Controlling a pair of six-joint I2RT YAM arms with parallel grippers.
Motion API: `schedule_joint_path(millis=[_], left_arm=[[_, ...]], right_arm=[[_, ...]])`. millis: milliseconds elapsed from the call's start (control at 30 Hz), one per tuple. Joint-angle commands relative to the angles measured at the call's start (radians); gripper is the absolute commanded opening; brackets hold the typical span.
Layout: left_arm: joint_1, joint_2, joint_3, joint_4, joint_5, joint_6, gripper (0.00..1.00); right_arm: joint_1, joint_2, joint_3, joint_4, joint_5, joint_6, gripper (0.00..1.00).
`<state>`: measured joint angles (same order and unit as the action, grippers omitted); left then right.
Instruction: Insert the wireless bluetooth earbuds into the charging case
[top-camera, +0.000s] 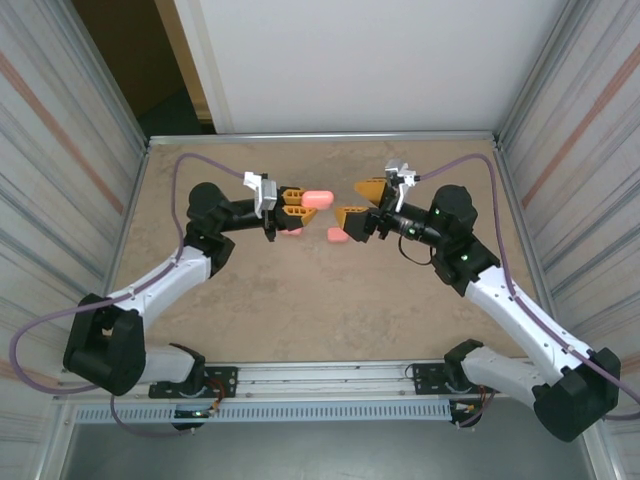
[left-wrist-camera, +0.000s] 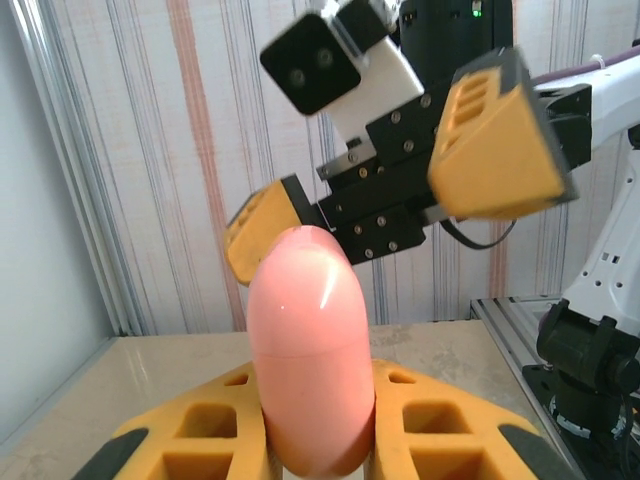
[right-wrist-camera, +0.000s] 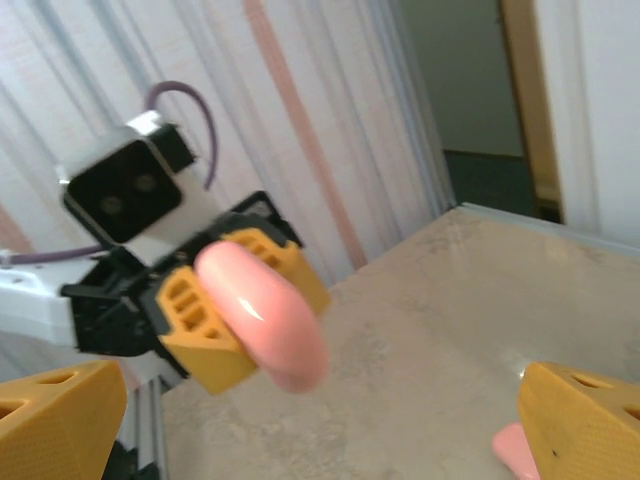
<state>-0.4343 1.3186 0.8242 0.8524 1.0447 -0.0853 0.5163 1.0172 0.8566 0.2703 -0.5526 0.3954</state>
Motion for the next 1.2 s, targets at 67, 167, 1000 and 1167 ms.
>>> schedule_joint_path(millis=[67,167,1000,1167], left_arm=[[-0.006,-0.039,0.004,-0.088,-0.032,0.050,0.00],[-0.006,-0.044,0.006,-0.114,-0.035,0.055,0.00],[-0.049,-0.285,-0.291,-0.475,-0.218,0.082,0.00],[-0.137,-0.283,-0.353,-0.493,-0.338,0.058,0.00]], right_arm=[[-0.039,-0.073,-0.103,0.101,0.156,0.088,0.99],[-0.069,-0.093,-0.163,0.112,0.199,0.129,0.99],[-0.131,-0.182,-0.366,0.092,0.198,0.204,0.99],[-0.134,-0.159,-0.362,0.090,0.188,0.213,0.99]])
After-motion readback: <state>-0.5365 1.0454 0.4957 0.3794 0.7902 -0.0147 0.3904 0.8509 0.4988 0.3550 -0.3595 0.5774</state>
